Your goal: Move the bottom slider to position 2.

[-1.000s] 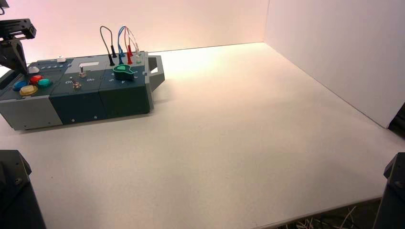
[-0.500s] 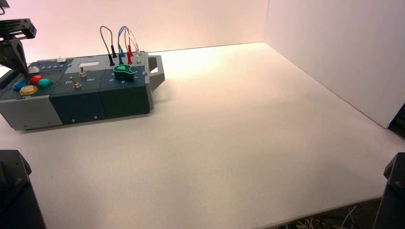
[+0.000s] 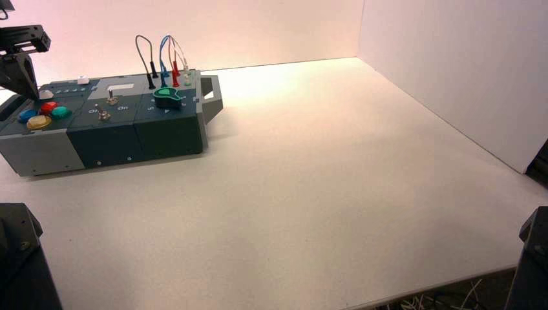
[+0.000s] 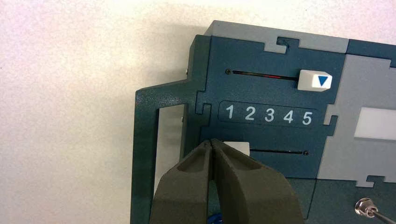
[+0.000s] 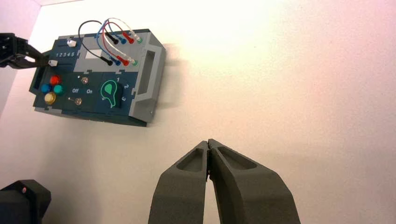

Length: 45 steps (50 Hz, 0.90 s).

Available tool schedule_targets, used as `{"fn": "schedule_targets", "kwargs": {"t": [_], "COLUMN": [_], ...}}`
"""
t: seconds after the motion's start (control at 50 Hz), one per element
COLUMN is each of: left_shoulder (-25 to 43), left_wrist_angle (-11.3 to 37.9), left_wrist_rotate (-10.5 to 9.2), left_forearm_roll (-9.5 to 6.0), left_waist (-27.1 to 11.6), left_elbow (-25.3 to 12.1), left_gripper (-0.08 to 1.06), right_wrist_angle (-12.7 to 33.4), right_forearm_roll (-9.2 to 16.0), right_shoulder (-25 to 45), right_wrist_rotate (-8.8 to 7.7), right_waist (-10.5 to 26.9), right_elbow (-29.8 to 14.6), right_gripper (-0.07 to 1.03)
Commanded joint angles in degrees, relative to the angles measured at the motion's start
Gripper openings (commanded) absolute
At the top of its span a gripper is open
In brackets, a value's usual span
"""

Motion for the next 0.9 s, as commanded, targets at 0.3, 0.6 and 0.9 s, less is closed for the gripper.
{"fn": "schedule_targets", "kwargs": {"t": [0.3, 0.6, 0.9], "left_shoulder": [-0.88, -0.88, -0.88], "left_wrist_angle": [0.18, 0.26, 0.44], "left_wrist_rotate": [0.09, 0.0, 0.09], "left_forearm_roll": [0.0, 0.09, 0.0], "left_waist": [-0.53, -0.62, -0.62], "left_elbow": [-1.67, -1.85, -2.02], "left_gripper": [-0.03, -0.03, -0.03], "right_wrist_angle": [-0.26, -0.26, -0.26], "right_forearm_roll": [0.18, 0.26, 0.18], "right_shoulder": [-0.88, -0.88, -0.88], "right_wrist_rotate": [-0.18, -0.26, -0.26], "right_waist": [-0.09, -0.09, -0.09], "right_elbow": [-1.49, -1.49, -1.67], "right_gripper": [-0.02, -0.02, -0.02]}}
